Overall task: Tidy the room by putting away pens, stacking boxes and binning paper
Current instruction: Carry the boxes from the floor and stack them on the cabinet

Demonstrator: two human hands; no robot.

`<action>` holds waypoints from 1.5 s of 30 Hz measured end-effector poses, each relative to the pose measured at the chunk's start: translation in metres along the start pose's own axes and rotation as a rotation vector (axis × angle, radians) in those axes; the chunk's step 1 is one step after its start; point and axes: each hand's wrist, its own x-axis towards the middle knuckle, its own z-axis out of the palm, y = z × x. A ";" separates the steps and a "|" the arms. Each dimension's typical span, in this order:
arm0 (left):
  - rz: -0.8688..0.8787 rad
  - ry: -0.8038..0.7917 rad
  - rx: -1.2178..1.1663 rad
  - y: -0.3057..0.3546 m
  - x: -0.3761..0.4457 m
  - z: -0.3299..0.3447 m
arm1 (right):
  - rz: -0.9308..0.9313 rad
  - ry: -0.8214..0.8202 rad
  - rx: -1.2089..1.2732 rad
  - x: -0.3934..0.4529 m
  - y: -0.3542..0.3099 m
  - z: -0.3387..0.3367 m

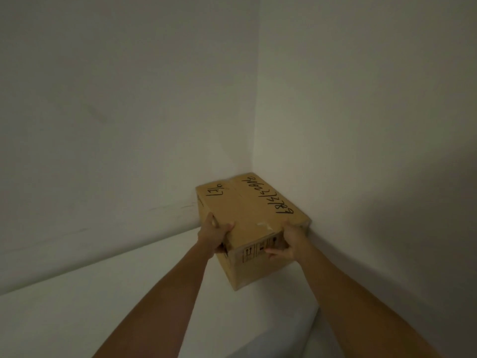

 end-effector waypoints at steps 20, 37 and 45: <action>0.357 -0.239 0.300 -0.138 -0.301 0.084 | 0.024 0.681 -0.114 -0.348 0.237 -0.300; -0.305 -0.941 1.220 -0.546 -0.468 0.198 | 0.582 0.792 -0.109 -0.459 0.686 -0.477; -0.325 -0.841 1.264 -0.760 -0.408 0.251 | 0.758 0.756 0.028 -0.348 0.896 -0.495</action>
